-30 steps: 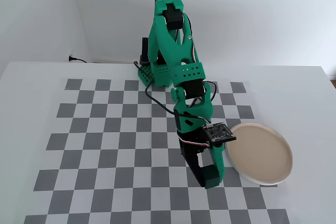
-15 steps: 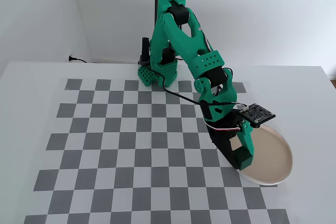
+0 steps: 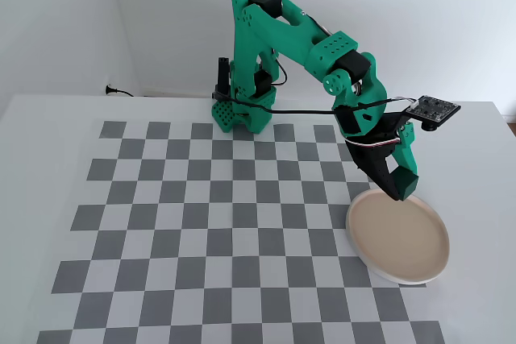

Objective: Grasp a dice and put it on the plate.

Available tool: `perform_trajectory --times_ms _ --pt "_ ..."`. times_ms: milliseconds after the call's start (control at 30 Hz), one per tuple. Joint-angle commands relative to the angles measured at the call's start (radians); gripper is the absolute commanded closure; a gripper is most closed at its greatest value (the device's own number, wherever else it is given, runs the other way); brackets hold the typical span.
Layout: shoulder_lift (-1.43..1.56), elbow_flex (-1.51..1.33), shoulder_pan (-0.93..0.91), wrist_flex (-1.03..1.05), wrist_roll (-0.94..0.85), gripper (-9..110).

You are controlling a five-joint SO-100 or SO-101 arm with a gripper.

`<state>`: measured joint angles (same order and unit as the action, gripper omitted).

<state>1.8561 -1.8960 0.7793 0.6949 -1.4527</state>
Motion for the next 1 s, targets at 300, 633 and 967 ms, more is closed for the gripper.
perform_trajectory --times_ms 300,633,967 --pt "0.066 0.074 0.049 -0.038 -0.002 106" --pt "-0.063 0.084 -0.035 -0.084 0.014 106" --pt "-0.16 0.083 -0.064 -0.135 0.029 106"
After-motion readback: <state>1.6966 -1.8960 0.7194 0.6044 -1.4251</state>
